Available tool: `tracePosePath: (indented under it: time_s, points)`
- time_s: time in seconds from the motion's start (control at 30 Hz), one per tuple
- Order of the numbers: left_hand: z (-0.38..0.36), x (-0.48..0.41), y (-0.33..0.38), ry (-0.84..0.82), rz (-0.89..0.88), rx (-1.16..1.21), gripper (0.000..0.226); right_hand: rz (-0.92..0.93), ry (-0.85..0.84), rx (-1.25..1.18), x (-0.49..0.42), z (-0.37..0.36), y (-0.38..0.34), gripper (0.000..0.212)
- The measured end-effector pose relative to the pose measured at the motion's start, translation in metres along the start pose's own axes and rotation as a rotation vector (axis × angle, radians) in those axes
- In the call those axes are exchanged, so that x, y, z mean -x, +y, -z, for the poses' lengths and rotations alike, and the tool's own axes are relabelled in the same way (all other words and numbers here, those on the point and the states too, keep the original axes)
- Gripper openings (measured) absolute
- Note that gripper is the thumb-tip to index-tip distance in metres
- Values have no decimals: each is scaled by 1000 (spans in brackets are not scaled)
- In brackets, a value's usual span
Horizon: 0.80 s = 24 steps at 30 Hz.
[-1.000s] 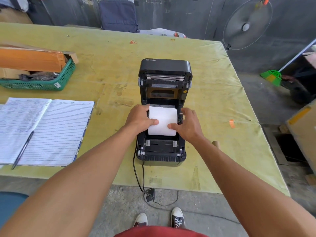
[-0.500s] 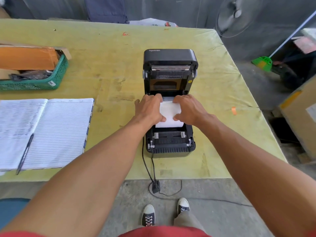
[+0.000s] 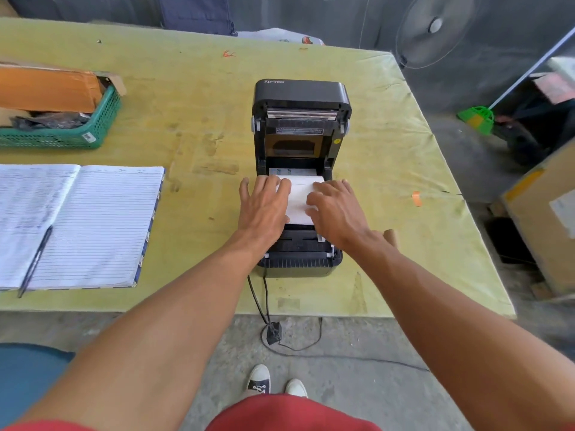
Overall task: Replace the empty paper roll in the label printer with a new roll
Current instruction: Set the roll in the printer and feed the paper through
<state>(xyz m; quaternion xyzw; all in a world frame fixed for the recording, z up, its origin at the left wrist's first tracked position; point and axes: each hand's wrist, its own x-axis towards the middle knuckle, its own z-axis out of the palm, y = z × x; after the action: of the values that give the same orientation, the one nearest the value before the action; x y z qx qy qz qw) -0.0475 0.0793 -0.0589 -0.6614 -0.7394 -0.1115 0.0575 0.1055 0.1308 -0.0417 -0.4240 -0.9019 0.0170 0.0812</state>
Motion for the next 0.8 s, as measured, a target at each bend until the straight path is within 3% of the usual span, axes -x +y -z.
tracePosePath:
  time_s: [0.17,0.43,0.63,0.8]
  points:
    - [-5,27,-3,37,-76,-69,37,-58,-34,103,26,-17,-5,12]
    - [-6,51,1,-10,-76,-71,4,-43,-97,137,32,-26,-17,17]
    - [-14,49,4,-74,-71,-81,24,0,-125,185,37,-29,-14,13]
    - [-13,44,-1,-68,-50,-56,26,-10,-96,178,37,-31,-11,20]
